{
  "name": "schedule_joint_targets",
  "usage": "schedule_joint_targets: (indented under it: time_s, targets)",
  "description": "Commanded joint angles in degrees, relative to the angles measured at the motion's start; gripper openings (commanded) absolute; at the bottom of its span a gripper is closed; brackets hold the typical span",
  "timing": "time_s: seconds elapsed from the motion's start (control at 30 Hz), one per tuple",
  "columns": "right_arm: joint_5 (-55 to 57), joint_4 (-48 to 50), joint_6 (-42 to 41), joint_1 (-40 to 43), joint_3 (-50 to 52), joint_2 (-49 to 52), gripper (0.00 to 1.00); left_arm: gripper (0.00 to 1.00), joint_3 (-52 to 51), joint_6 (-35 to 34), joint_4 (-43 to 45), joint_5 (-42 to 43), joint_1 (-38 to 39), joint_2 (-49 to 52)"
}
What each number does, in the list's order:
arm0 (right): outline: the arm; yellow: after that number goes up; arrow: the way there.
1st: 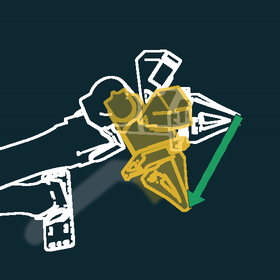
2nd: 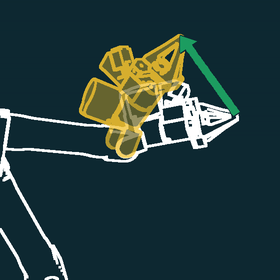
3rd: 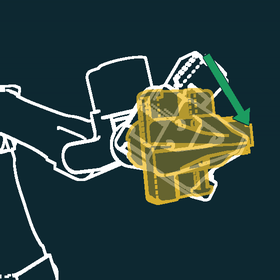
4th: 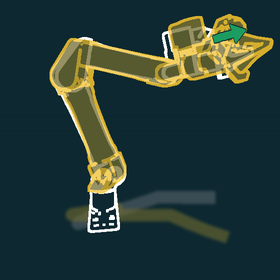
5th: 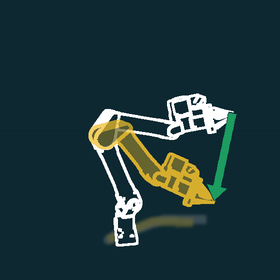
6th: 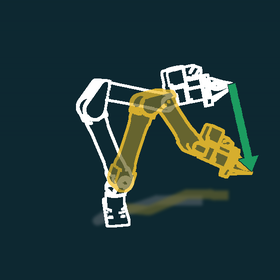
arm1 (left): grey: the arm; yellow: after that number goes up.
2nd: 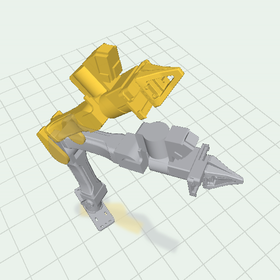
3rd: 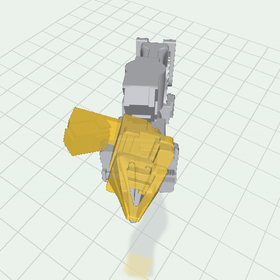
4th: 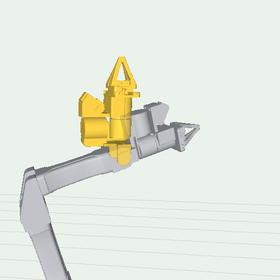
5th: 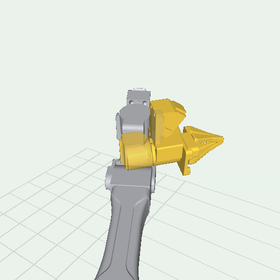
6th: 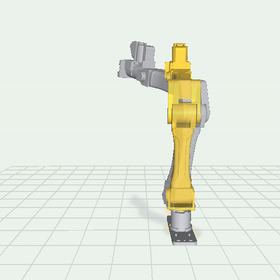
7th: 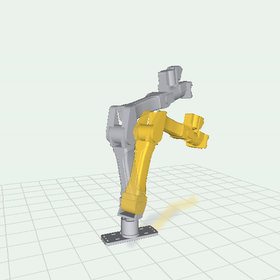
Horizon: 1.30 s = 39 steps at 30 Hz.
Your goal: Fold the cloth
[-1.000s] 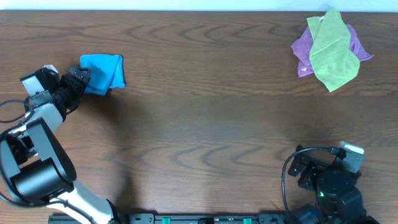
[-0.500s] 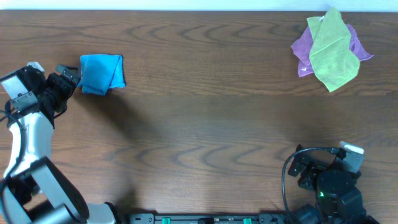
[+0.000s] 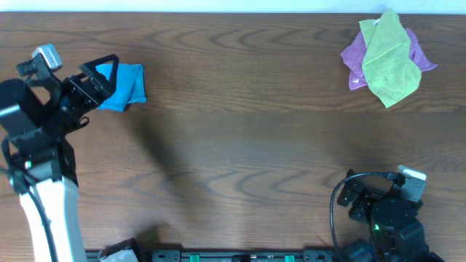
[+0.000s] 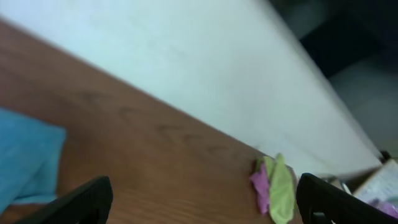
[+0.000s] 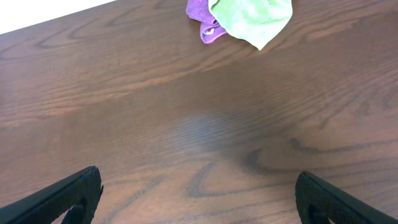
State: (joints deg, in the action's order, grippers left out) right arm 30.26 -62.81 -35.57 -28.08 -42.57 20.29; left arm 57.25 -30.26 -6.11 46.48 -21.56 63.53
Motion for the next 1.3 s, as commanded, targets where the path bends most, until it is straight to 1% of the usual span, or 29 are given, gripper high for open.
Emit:
schedule_joint_targets:
  time_s: [0.0,0.1,0.17,0.23,0.33,0.4,0.5,0.6,0.63,0.7,0.77,0.97,1.07,1.17,1.27]
  targets:
    - [0.8,0.0,-0.8,0.0,0.2,-0.2,0.99,0.95,1.0,-4.0,-0.1,1.6,0.8,-4.5]
    - [0.8,0.0,-0.8,0.0,0.2,-0.2,0.99,0.95,1.0,-9.7,-0.1,2.5,0.8,-7.8]
    - [0.8,0.0,-0.8,0.0,0.2,-0.2,0.99,0.95,1.0,-9.4,-0.2,2.6,0.8,-9.2]
    - [0.8,0.0,-0.8,0.0,0.2,-0.2,0.99,0.96,1.0,-8.3,0.2,5.1,0.8,-9.9]
    - [0.8,0.0,-0.8,0.0,0.2,-0.2,0.99,0.96,1.0,4.7,0.7,9.9,2.0,-10.6]
    - [0.8,0.0,-0.8,0.0,0.2,-0.2,0.99,0.95,1.0,11.9,0.2,10.0,4.0,-11.2]
    - [0.8,0.0,-0.8,0.0,0.2,-0.2,0.99,0.95,1.0,17.7,-4.3,4.3,7.4,-11.7]
    - [0.8,0.0,-0.8,0.0,0.2,-0.2,0.99,0.96,-0.5,21.3,-10.2,-6.6,11.6,-13.6]
    - [0.8,0.0,-0.8,0.0,0.2,-0.2,0.99,0.96,-1.5,21.6,-11.8,-10.2,12.8,-14.8]
    - [0.8,0.0,-0.8,0.0,0.2,-0.2,0.99,0.95,-4.4,22.3,-13.4,-15.9,14.2,-17.9]
    - [0.8,0.0,-0.8,0.0,0.2,-0.2,0.99,0.95,-8.5,24.9,-13.4,-19.5,14.9,-21.8]
    - [0.8,0.0,-0.8,0.0,0.2,-0.2,0.99,0.95,-22.4,29.5,-13.4,-27.2,14.9,-36.2]
    - [0.8,0.0,-0.8,0.0,0.2,-0.2,0.99,0.95,-32.4,33.3,-13.6,-31.3,14.9,-47.4]
    - [0.8,0.0,-0.8,0.0,0.2,-0.2,0.99,0.95,-38.9,36.1,-15.8,-32.1,14.8,-55.2]
    - [0.8,0.0,-0.8,0.0,0.2,-0.2,0.99,0.95,-42.4,36.1,-20.5,-32.1,14.8,-59.5]
